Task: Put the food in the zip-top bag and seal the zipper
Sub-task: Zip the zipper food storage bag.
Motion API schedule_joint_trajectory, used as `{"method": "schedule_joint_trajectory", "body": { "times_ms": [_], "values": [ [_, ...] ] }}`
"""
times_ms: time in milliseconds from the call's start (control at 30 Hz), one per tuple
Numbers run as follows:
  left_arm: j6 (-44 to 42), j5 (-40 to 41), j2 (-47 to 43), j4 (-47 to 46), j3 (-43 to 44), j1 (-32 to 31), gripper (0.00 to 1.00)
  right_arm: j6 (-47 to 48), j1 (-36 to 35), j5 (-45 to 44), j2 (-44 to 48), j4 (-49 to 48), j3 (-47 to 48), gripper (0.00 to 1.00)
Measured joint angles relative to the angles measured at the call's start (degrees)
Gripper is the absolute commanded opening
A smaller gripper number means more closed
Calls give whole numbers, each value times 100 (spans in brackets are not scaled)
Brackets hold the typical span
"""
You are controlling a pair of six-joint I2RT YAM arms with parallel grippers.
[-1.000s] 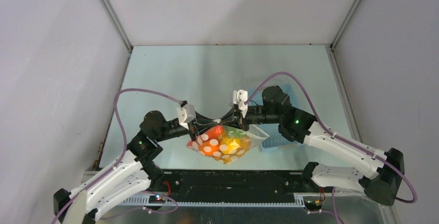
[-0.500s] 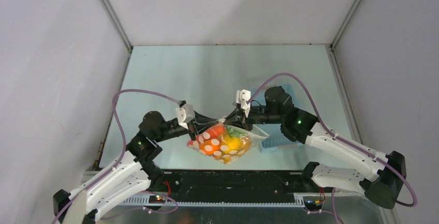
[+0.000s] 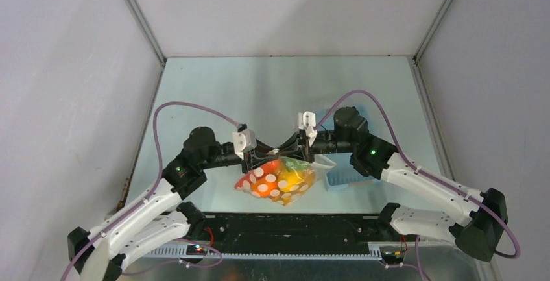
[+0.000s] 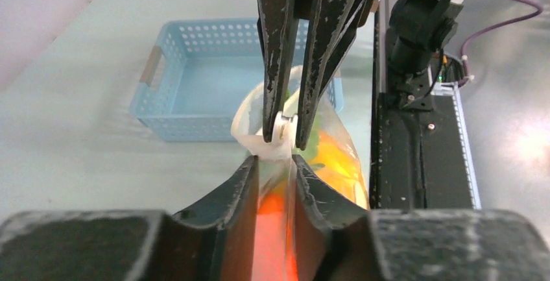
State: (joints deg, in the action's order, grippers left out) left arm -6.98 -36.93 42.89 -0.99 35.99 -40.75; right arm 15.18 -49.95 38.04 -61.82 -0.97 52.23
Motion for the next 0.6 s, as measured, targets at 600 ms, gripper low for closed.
{"method": "schedule_joint_trajectory", "body": {
  "times_ms": [600],
  "values": [
    [278,-214,28,-391,-170,0,0,278,-17,-85,-350,957,798,7]
  ]
}}
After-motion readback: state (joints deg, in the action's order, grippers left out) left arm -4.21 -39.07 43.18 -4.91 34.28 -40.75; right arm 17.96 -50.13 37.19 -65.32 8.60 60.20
